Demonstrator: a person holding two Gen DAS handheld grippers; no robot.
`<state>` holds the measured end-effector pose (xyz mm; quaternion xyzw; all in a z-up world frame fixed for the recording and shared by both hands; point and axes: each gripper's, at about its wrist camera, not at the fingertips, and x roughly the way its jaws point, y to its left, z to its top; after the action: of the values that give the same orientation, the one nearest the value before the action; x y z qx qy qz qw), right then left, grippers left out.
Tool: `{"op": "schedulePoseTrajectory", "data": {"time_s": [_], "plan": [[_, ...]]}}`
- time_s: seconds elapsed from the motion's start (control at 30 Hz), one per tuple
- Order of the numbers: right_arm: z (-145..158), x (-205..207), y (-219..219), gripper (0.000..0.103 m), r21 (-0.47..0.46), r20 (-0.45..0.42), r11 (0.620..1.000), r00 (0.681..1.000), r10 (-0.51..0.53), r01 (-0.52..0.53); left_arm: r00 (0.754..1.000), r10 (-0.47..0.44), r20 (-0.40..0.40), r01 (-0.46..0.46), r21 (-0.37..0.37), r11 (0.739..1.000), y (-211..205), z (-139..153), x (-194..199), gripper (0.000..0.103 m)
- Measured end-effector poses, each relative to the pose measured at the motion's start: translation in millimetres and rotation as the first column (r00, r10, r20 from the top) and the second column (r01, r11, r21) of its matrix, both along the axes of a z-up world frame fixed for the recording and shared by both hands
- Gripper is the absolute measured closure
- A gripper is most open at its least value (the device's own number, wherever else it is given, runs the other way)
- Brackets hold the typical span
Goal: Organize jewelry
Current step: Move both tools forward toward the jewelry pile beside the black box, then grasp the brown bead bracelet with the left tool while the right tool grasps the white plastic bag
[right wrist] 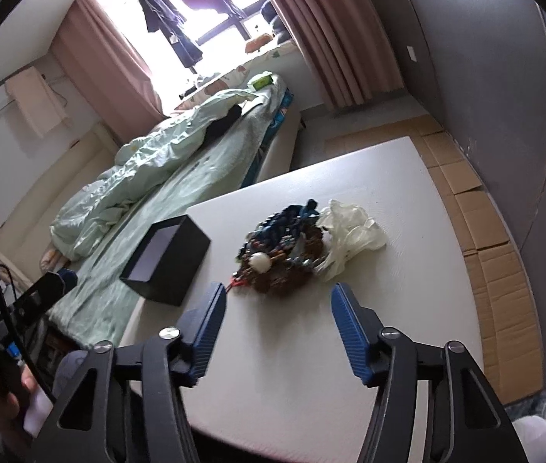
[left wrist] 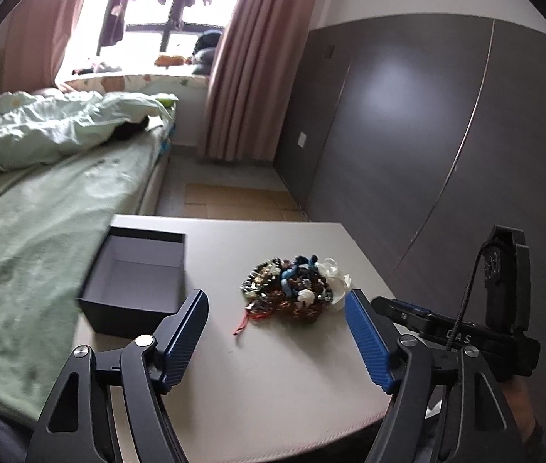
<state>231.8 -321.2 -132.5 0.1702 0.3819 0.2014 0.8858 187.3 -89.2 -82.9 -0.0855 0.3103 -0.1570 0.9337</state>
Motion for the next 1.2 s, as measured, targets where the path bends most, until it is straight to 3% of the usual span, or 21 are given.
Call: {"op": "schedulePoseTrajectory", "data": {"time_s": [0.27,0.5,0.73,0.77,0.8,0.83,0.87,1.2], "plan": [[-21,28,-18,0.048,0.03,-0.067,0.999,0.997,-0.033,0.035,0.996,-0.05,-0.075,0.049,-0.024,0.999,-30,-30,43,0.041],[-27,32,-29,0.049,0.035,-0.084,0.998,0.995,-0.056,0.059,0.988,-0.083,-0.131,0.078,-0.043,0.996,-53,-55,69,0.043],[-32,33,-39,0.049,0.075,-0.107,0.994,0.992,-0.066,0.074,0.981,-0.089,-0.175,0.088,-0.016,0.996,-66,-77,86,0.052],[-33,34,-40,0.049,0.081,-0.111,0.994,0.992,-0.066,0.076,0.979,-0.088,-0.186,0.087,-0.011,0.996,-67,-80,89,0.058],[-33,35,-40,0.049,0.085,-0.115,0.993,0.991,-0.066,0.076,0.978,-0.085,-0.189,0.085,-0.008,0.996,-67,-82,90,0.063],[-34,37,-39,0.049,0.09,-0.119,0.993,0.991,-0.066,0.077,0.978,-0.076,-0.193,0.078,-0.001,0.997,-67,-83,91,0.079],[-34,39,-38,0.049,0.091,-0.121,0.993,0.99,-0.065,0.076,0.977,-0.071,-0.203,0.073,0.003,0.997,-67,-84,93,0.083],[-37,66,-17,0.049,0.056,-0.153,0.997,0.988,-0.037,0.045,0.985,-0.049,-0.163,0.044,-0.031,0.999,-52,-56,84,0.083]]}}
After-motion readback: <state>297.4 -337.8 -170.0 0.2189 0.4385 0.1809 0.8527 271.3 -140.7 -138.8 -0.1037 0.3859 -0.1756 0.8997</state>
